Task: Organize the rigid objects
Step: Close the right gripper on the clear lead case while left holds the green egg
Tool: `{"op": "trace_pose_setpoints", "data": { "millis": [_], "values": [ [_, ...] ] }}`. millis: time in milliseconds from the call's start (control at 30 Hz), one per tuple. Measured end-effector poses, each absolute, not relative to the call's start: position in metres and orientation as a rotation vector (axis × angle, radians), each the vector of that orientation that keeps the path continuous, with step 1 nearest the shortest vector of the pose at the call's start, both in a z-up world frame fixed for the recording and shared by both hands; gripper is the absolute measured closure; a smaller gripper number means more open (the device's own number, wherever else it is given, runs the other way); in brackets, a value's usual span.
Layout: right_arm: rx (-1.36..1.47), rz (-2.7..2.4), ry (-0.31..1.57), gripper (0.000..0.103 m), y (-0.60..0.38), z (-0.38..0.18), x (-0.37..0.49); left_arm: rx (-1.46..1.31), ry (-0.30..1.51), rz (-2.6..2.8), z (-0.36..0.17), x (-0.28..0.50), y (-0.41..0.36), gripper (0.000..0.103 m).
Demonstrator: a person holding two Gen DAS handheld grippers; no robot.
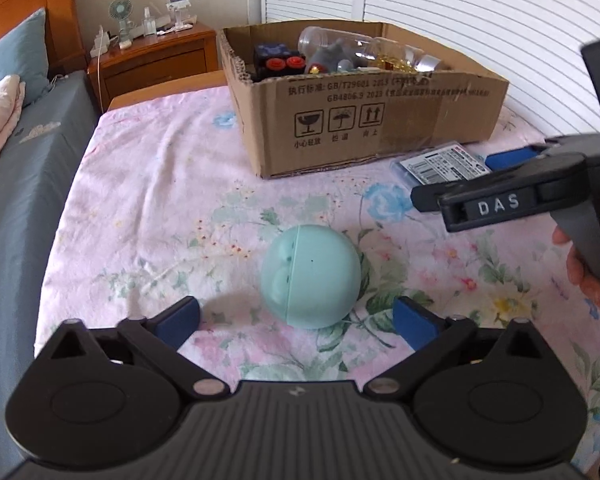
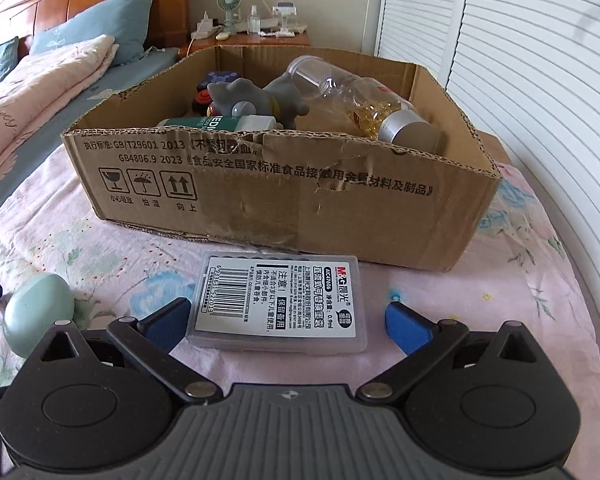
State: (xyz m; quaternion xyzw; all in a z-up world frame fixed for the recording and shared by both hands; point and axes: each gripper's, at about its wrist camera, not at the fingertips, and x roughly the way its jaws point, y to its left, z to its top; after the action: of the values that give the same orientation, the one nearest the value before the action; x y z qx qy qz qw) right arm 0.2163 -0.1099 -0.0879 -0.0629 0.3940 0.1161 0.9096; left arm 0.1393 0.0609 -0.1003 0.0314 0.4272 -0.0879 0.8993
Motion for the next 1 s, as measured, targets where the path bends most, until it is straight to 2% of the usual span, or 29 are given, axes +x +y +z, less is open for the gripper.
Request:
{"op": "trace_pose_setpoints", "data": {
  "millis": [400,467,633,833,1000],
  "values": [
    [-0.129,0.245,0.797,0.000,-0.110,-0.088,0.215,0.075,0.854,-0.212,-0.101,0.144,0.060,0.002],
    [-0.131,0.247,0.793,0.000,-0.111,-0.088,0.214,0.077,0.847,-0.219,-0.100,0.145,0.059,0.007],
    [-0.132,0.252,0.782,0.000,-0.112,-0.089,0.212,0.080,0.817,-0.238,-0.096,0.147,0.056,0.038],
    [-0.137,0.260,0.788,0.000,-0.111,-0.089,0.214,0.081,0.803,-0.250,-0.095,0.149,0.056,0.050],
    [-0.142,0.268,0.781,0.000,-0.107,-0.089,0.219,0.076,0.798,-0.251,-0.096,0.150,0.057,0.051]
  ]
}}
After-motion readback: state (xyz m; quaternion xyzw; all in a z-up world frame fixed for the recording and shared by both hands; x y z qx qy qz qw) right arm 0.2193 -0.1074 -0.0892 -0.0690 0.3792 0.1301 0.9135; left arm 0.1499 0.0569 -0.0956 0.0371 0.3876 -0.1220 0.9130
